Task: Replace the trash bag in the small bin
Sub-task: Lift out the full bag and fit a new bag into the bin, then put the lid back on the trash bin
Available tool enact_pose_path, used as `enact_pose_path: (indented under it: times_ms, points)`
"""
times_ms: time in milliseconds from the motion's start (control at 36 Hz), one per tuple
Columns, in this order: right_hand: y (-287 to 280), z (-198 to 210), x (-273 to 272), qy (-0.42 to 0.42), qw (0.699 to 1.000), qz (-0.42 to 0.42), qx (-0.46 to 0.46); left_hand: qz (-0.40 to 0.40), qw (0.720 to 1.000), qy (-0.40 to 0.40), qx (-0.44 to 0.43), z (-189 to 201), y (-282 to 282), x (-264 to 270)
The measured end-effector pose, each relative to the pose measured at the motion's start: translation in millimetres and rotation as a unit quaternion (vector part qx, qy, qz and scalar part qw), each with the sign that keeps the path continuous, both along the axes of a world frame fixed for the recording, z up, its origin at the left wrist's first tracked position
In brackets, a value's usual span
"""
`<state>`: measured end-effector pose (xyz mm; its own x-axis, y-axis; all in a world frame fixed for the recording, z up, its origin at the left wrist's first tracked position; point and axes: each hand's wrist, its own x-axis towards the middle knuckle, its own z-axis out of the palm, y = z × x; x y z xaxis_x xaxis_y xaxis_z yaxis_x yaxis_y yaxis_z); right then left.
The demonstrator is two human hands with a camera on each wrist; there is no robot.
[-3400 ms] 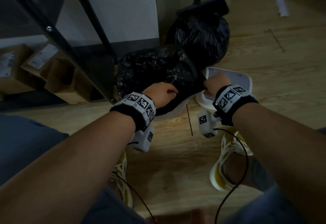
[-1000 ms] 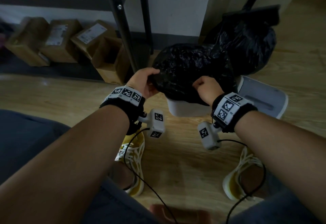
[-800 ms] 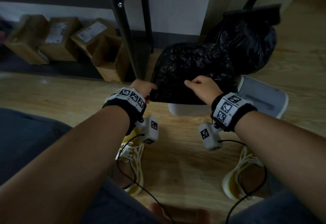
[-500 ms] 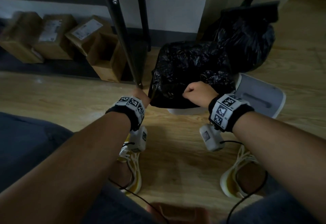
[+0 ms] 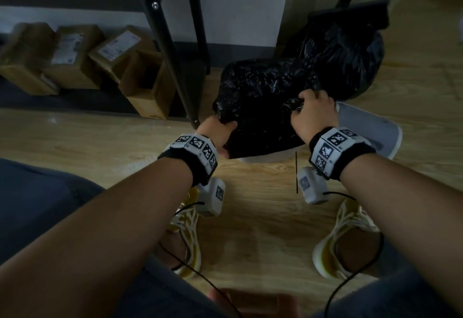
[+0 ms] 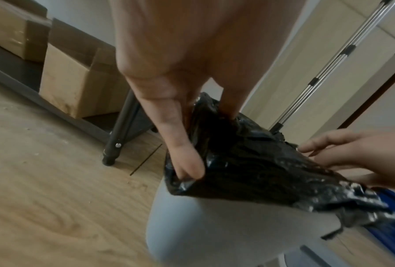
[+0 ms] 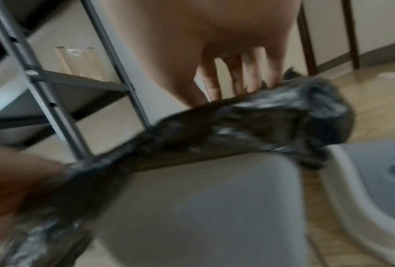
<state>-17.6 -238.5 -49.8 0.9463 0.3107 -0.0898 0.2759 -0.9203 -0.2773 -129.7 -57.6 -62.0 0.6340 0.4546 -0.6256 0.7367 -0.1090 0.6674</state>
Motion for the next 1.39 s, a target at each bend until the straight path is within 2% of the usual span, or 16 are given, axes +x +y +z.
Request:
enact_pose_path:
  times_ms: [139,167,222,278,333,389,417,472,611,694,722,833,944,1055,1250,1389]
  points:
    - [-13,-9,0,0.047,0.999,-0.014,0.015,0.022,0.994,0.027,-0.100,-1,-17,1]
    - [-15,-11,-2,0.034,0.999,-0.017,0.031,0.005,0.996,0.034,-0.084,-4,-18,2]
    - [-19,-16,-3,0.007,0.997,-0.025,0.066,-0.010,0.997,0.067,-0.044,-6,-15,7]
    - [-24,-16,-3,0.013,0.992,-0.044,0.115,-0.134,0.976,0.079,0.150,-7,-21,0]
    - [-31,-13,0,0.047,0.983,-0.082,0.154,-0.174,0.962,0.053,0.204,-3,-21,1]
    - [-38,-11,5,0.095,0.973,-0.108,0.178,-0.031,0.995,0.010,0.098,-4,-16,13]
    - [-40,-10,7,0.122,0.967,-0.111,0.193,0.049,0.997,-0.021,0.047,-10,-11,20]
    - [-41,-8,12,0.174,0.950,-0.107,0.237,0.098,0.994,-0.030,0.032,-9,-5,24]
    - [-31,-3,19,0.245,0.908,-0.125,0.316,0.041,0.994,-0.011,0.097,-2,16,32]
    - [-26,-5,17,0.227,0.911,-0.141,0.314,-0.042,0.978,0.027,0.202,6,18,26]
    - [-25,-6,15,0.217,0.914,-0.152,0.306,-0.054,0.979,0.036,0.191,4,19,28]
    - [-23,-11,11,0.241,0.890,-0.204,0.329,0.036,0.987,0.016,0.158,0,15,32]
    - [-27,-15,8,0.322,0.842,-0.212,0.376,-0.025,0.955,0.019,0.295,0,-1,25]
    - [-27,-18,9,0.311,0.850,-0.183,0.383,-0.088,0.957,0.010,0.275,4,-12,21]
    - [-33,-23,19,0.275,0.869,-0.164,0.377,-0.078,0.969,-0.006,0.232,12,-16,26]
    - [-45,-22,30,0.288,0.844,-0.169,0.420,-0.072,0.963,-0.018,0.259,15,-22,38]
